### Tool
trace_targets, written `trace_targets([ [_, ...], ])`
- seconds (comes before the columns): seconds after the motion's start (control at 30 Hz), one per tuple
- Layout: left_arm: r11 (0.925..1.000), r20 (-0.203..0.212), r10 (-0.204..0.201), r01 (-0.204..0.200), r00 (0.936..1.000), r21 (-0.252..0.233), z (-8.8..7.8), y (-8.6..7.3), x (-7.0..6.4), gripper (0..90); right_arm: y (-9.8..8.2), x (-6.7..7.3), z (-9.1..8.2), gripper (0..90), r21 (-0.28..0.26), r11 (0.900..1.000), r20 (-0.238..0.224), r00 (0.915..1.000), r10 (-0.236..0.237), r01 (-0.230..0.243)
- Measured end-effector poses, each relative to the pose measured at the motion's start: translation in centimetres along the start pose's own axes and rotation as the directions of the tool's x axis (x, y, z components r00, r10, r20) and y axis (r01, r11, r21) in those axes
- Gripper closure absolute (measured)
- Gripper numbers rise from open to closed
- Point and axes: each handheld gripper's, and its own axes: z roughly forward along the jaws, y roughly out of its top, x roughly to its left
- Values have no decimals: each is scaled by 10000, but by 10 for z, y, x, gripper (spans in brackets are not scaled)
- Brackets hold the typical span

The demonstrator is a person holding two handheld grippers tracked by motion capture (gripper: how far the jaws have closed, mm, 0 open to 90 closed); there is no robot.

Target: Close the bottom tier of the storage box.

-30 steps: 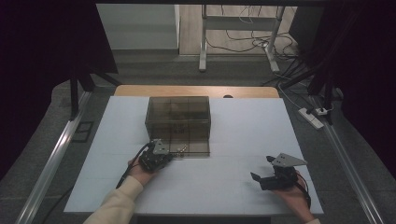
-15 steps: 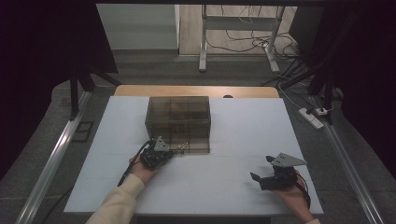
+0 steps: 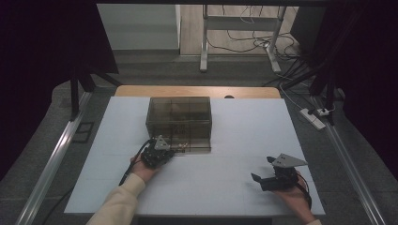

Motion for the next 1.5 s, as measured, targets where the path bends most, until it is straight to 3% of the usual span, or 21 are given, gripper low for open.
trace_targets([
  [1.5, 9988, -237, -459, 454, 9987, -192, 13, 11, 19, 887, 1, 0, 1, 84, -49, 10000, 9, 10000, 12, -12],
])
